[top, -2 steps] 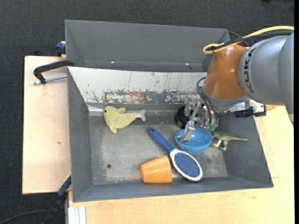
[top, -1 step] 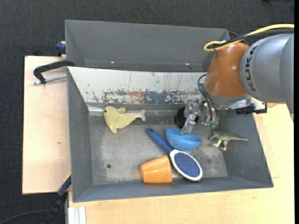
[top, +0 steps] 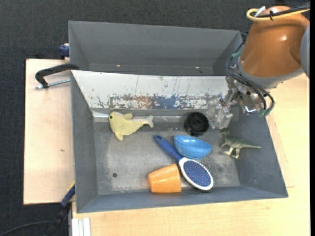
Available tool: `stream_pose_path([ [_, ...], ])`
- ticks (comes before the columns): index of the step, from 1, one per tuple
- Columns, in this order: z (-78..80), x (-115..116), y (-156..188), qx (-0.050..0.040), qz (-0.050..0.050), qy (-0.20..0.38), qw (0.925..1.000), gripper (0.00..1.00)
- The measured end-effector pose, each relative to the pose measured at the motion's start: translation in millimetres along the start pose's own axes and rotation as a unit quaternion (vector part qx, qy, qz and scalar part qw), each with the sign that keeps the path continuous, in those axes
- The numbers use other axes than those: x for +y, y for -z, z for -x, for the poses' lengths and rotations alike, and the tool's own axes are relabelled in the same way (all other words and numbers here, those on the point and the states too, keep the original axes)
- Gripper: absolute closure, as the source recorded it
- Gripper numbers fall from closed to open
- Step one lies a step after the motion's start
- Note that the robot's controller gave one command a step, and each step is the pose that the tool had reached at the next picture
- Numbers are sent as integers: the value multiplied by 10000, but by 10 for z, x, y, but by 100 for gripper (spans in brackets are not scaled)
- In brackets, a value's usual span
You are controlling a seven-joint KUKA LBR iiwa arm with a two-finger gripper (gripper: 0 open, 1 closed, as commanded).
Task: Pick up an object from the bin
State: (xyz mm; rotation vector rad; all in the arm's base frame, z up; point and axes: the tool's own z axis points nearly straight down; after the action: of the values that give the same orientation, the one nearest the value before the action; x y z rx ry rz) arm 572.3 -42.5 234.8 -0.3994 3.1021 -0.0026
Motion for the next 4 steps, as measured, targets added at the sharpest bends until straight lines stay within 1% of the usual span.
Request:
stream_pose_path([
  [1, 249, 108, -1143, 90, 24, -1082, 9941, 100],
  [2, 261, 97, -1108, 61, 14, -1081, 9941, 0],
  [3, 85, -546, -1633, 45, -10, -2408, 9706, 0],
  [4, 198, -250, -1613, 31, -6, -3073, 9516, 0],
])
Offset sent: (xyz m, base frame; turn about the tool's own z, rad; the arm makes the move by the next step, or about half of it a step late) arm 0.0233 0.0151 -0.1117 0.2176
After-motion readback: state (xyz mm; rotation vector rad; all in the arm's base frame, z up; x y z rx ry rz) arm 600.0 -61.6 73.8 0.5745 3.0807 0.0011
